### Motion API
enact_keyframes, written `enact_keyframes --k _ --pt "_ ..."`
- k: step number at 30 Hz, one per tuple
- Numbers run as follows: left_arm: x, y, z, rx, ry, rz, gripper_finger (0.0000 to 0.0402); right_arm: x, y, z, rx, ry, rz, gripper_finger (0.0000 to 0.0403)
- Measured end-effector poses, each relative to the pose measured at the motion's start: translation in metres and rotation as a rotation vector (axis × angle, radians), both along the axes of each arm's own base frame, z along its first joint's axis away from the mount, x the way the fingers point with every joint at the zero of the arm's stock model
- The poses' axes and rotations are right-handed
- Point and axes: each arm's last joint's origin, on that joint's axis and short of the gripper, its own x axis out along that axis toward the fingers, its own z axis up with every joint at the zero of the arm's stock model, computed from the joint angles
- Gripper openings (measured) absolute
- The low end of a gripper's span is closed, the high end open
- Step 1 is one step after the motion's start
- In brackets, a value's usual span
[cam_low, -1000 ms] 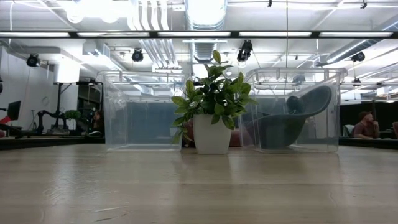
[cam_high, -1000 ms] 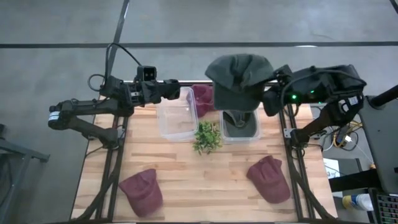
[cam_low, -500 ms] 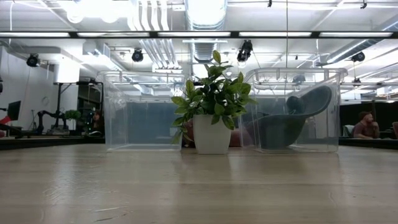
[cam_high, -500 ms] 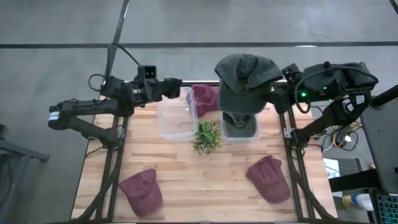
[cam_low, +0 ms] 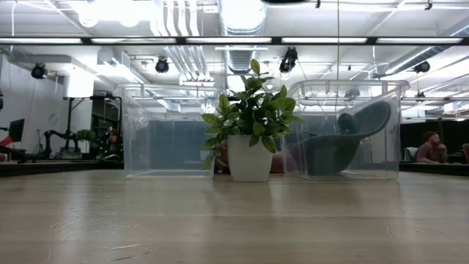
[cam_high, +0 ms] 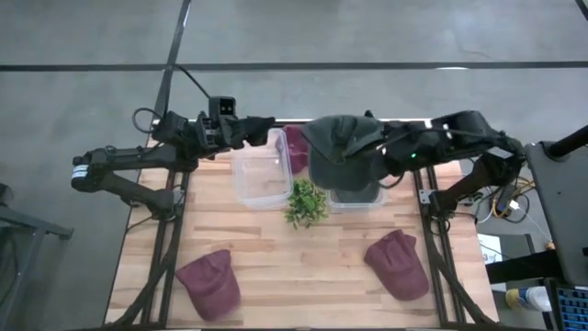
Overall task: Pick & Place hat
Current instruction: Put the black cap into the right transparent bin
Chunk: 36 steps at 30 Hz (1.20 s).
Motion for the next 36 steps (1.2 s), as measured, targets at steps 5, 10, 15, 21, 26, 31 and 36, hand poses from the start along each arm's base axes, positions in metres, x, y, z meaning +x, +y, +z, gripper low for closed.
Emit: enact_keyframes --k 5,10,15,21,26,31,36 --pt "0.001 0.000 -0.001 -0.002 0.017 0.001 0.0188 0.001 -0.002 -0.025 0.042 0.097 -0.058 0.0011" --pt "0.001 0.000 -0.001 -0.002 0.019 0.001 0.0188 -0.004 -0.007 -0.052 0.077 0.193 -0.121 0.0012" --pt "0.002 0.000 -0.002 -0.002 0.026 0.000 0.0188 -0.010 -0.019 -0.079 0.072 0.289 -0.184 0.0012" --pt "0.004 0.001 -0.004 -0.006 0.058 0.000 0.0188 -0.009 -0.032 -0.104 0.064 0.385 -0.185 0.0013" --pt "0.005 0.001 -0.006 -0.003 0.078 0.005 0.0188 0.006 -0.042 -0.123 0.086 0.389 -0.136 0.0013" --pt "0.005 0.001 -0.007 -0.004 0.088 0.005 0.0188 0.015 -0.052 -0.139 0.114 0.422 -0.121 0.0013" --pt "0.006 0.001 -0.008 -0.005 0.103 0.006 0.0188 0.020 -0.062 -0.154 0.125 0.476 -0.102 0.0013"
